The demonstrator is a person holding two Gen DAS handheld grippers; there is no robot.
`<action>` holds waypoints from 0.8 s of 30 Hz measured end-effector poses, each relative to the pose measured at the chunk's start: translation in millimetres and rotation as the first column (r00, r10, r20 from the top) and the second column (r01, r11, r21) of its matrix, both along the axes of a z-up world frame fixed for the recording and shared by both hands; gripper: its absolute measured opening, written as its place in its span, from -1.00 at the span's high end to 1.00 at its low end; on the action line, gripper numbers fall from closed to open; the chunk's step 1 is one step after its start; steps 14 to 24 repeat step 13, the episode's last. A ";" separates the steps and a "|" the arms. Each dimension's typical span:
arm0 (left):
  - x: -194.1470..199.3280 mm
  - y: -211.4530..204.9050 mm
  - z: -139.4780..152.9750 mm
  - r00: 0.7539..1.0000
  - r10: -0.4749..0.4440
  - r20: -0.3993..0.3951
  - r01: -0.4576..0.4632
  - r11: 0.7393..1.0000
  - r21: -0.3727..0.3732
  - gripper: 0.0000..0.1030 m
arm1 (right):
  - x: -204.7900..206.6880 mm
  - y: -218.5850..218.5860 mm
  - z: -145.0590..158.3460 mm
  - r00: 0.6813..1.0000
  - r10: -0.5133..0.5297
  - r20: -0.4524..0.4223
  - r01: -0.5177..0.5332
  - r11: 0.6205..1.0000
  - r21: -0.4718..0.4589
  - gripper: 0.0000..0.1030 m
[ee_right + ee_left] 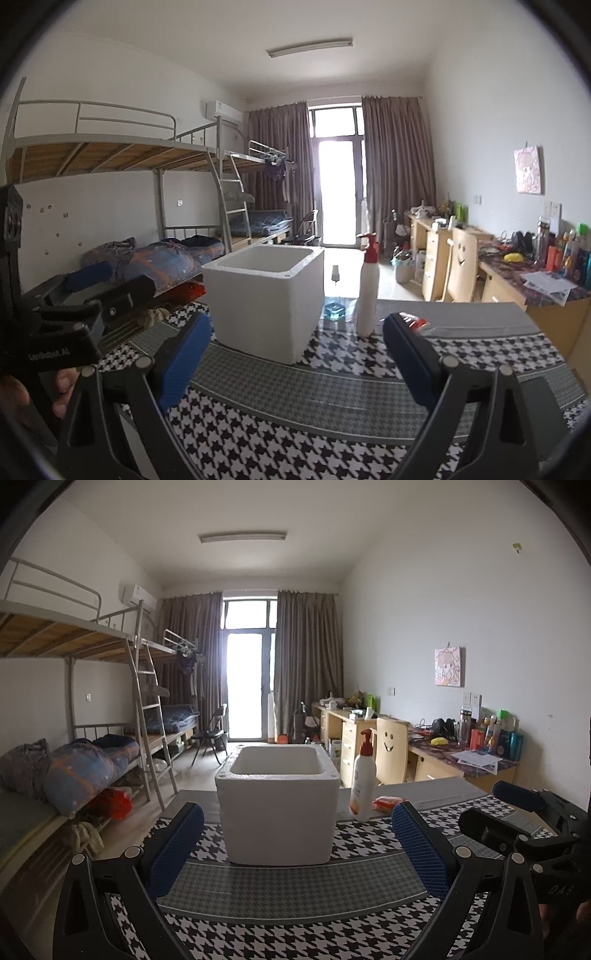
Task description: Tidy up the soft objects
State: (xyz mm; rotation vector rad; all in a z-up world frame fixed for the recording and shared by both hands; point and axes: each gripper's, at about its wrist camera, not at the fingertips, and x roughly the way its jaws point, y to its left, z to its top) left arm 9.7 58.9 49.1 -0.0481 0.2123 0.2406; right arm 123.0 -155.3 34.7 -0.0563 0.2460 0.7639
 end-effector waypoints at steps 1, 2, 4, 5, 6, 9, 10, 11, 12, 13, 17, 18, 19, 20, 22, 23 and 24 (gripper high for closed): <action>-0.9 0.8 -0.5 1.000 0.000 -0.001 0.000 1.000 -0.002 -0.98 | -0.5 -0.5 0.3 1.000 0.001 -0.003 -0.001 1.000 0.004 -0.87; -1.2 0.5 -0.8 1.000 0.000 -0.002 0.000 1.000 -0.002 -0.98 | -0.9 -1.2 1.0 1.000 -0.003 0.000 0.003 1.000 0.003 -0.87; -1.5 0.9 -1.1 1.000 -0.002 -0.001 0.002 1.000 -0.001 -0.98 | -2.9 -1.0 1.2 1.000 -0.019 0.017 0.019 1.000 -0.007 -0.87; -1.1 0.9 -0.8 1.000 -0.004 -0.003 0.004 1.000 -0.002 -0.98 | -2.8 -1.5 1.0 1.000 -0.023 0.020 0.024 1.000 -0.008 -0.87; -0.9 0.6 -1.4 1.000 -0.004 -0.003 0.004 1.000 -0.001 -0.98 | -2.8 -2.2 0.9 1.000 -0.024 0.017 0.024 1.000 -0.004 -0.87; -0.3 0.2 -2.4 1.000 -0.006 -0.006 0.006 1.000 0.000 -0.98 | -2.6 -4.0 -0.1 0.999 -0.033 0.012 0.033 0.999 0.003 -0.87; -0.3 0.4 -2.4 1.000 -0.004 -0.008 0.004 1.000 -0.001 -0.98 | -2.1 -4.0 -0.4 0.999 -0.037 0.012 0.037 0.999 0.002 -0.87; -0.5 1.4 -3.1 1.000 -0.002 -0.010 0.002 1.000 -0.005 -0.98 | -2.0 -3.8 -1.0 0.999 -0.038 0.012 0.038 0.999 -0.002 -0.87; -0.2 2.0 -4.1 1.000 -0.001 -0.012 0.001 1.000 -0.006 -0.98 | -1.7 -3.6 -1.3 0.999 -0.035 0.009 0.035 0.999 -0.004 -0.87; 0.0 2.3 -5.0 1.000 0.001 -0.014 -0.001 1.000 -0.007 -0.98 | -1.4 -3.6 -1.6 0.999 -0.033 0.007 0.033 0.999 -0.005 -0.87; 0.0 2.3 -5.0 1.000 0.001 -0.014 -0.001 1.000 -0.007 -0.98 | -1.4 -3.6 -1.6 0.999 -0.033 0.007 0.033 0.999 -0.005 -0.87; 0.0 2.3 -5.0 1.000 0.001 -0.014 -0.001 1.000 -0.007 -0.98 | -1.4 -3.6 -1.6 0.999 -0.033 0.007 0.033 0.999 -0.005 -0.87; 0.0 2.3 -5.0 1.000 0.001 -0.014 -0.001 1.000 -0.007 -0.98 | -1.4 -3.6 -1.6 0.999 -0.033 0.007 0.033 0.999 -0.005 -0.87; 0.0 2.3 -5.0 1.000 0.001 -0.014 -0.001 1.000 -0.007 -0.98 | -1.4 -3.6 -1.6 0.999 -0.033 0.007 0.033 0.999 -0.005 -0.87; 0.0 2.3 -5.0 1.000 0.001 -0.014 -0.001 1.000 -0.007 -0.98 | -1.4 -3.6 -1.6 0.999 -0.033 0.007 0.033 0.999 -0.005 -0.87; 0.0 2.3 -5.0 1.000 0.001 -0.014 -0.001 1.000 -0.007 -0.98 | -1.4 -3.6 -1.6 0.999 -0.033 0.007 0.033 0.999 -0.005 -0.87; 0.0 2.3 -5.0 1.000 0.001 -0.014 -0.001 1.000 -0.007 -0.98 | -1.4 -3.6 -1.6 0.999 -0.033 0.007 0.033 0.999 -0.005 -0.87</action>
